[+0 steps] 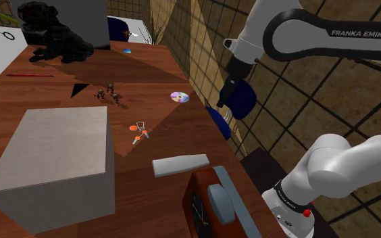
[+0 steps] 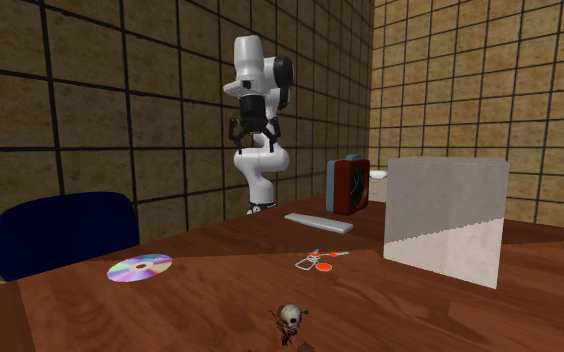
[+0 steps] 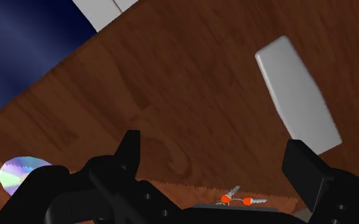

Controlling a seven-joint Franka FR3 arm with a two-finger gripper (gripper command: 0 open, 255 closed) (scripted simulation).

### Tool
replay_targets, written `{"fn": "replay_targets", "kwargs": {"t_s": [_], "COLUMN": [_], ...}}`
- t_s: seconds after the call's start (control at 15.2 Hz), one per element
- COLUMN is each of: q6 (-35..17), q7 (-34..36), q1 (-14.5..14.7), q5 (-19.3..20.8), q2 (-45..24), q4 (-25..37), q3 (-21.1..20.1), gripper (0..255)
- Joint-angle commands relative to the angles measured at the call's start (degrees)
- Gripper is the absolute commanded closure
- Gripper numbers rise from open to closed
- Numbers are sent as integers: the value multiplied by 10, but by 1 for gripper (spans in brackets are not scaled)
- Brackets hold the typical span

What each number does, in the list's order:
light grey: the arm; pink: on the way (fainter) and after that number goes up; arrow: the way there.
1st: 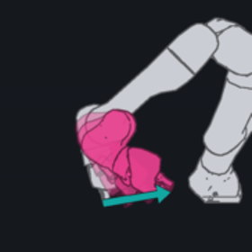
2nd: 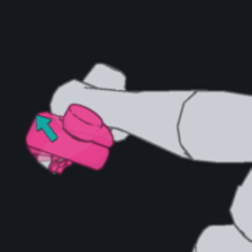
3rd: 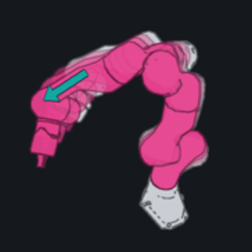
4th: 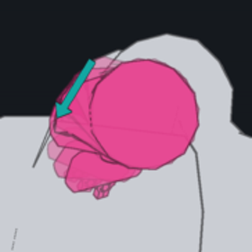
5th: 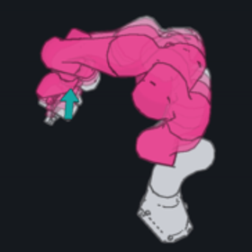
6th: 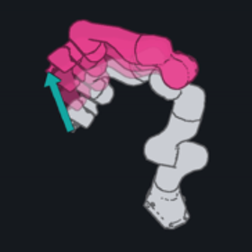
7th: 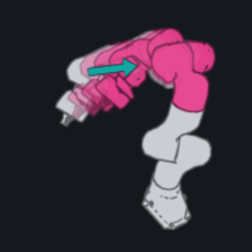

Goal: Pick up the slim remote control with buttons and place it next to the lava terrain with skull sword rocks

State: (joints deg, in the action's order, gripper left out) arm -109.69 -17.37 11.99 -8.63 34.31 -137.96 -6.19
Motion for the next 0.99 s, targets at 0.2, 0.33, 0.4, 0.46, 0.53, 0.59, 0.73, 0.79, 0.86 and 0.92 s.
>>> {"fn": "replay_targets", "kwargs": {"t_s": [0.2, 0.33, 0.4, 0.46, 0.53, 0.59, 0.73, 0.79, 0.86, 0.92], "q6": [-60, -82, -93, -104, -114, -125, -147, -157, -168, -178], "q7": [-42, -57, -64, -71, -78, -85, -97, -103, -109, -114], "q1": [39, 54, 61, 68, 75, 81, 95, 101, 107, 113], "q5": [-2, -1, -1, 0, 2, 3, 7, 10, 13, 17], "q2": [-59, -83, -95, -107, -119, -132, -157, -169, -182, -195], "q4": [-14, -17, -19, -20, -22, -23, -26, -27, -28, -29], "q3": [-33, -47, -55, -62, -69, -77, -92, -99, -107, -114], "gripper": [0, 0, 0, 0, 0, 0, 0, 0, 0, 0]}}
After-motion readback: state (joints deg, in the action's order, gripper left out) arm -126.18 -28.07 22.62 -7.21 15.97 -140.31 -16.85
